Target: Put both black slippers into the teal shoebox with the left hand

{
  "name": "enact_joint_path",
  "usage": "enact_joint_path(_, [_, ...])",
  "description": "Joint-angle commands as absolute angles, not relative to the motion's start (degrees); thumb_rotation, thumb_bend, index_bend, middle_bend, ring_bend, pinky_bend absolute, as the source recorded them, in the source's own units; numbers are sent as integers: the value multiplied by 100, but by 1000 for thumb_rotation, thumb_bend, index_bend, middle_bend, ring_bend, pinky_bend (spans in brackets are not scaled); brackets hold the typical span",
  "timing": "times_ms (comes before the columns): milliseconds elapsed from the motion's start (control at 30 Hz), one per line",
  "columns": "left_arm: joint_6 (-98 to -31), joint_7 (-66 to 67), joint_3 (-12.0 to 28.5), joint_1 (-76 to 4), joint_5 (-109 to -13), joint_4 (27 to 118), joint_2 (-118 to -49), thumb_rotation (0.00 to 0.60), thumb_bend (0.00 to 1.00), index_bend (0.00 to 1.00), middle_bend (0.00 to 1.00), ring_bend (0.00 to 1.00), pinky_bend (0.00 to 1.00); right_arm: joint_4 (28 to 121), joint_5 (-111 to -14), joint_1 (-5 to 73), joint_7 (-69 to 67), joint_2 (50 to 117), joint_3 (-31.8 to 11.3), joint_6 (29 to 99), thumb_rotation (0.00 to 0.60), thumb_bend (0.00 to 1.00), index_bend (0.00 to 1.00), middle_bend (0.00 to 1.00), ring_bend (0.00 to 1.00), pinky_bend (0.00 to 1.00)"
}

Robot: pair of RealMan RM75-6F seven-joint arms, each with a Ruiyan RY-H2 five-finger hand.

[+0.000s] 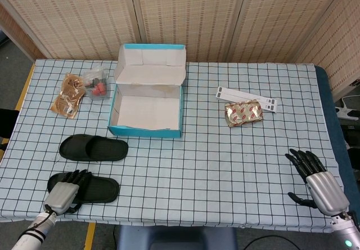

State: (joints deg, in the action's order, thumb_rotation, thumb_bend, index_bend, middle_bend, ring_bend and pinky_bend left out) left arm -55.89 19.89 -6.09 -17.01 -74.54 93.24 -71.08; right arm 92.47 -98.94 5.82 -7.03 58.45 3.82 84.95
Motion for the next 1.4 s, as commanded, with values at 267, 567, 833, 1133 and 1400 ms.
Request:
enact_joint_path(267, [-6193,2035,-570,-1520,-7697,8884,-7556,600,345,323,367,325,292,9283,-9896,578,-692,5819,399,8479,600,73,0,0,0,0])
enact_joint_path(567, [-6600,1591,-534,-1364,-7981,8733,-7620,600,445,571,612,547,489,9312,-9898,589,-660,5815,420,8426,600,73,0,0,0,0])
enact_joint_path(833, [-7142,1436,-482,-1233,-8336,9004,-7386,600,512,620,656,583,543,9329,-9902,585,-634,5817,425,8424,600,73,0,0,0,0])
enact_joint_path(1133, [-8014,1283,-402,-1051,-8965,9795,-6795,600,541,615,654,583,545,9337,-9902,597,-611,5821,430,8392,600,73,0,0,0,0])
enact_joint_path(1400, [-7355,762,278,-1747,-8545,10744,-6103,600,541,610,653,585,557,9348,-9853,654,-610,5832,439,8244,600,73,0,0,0,0])
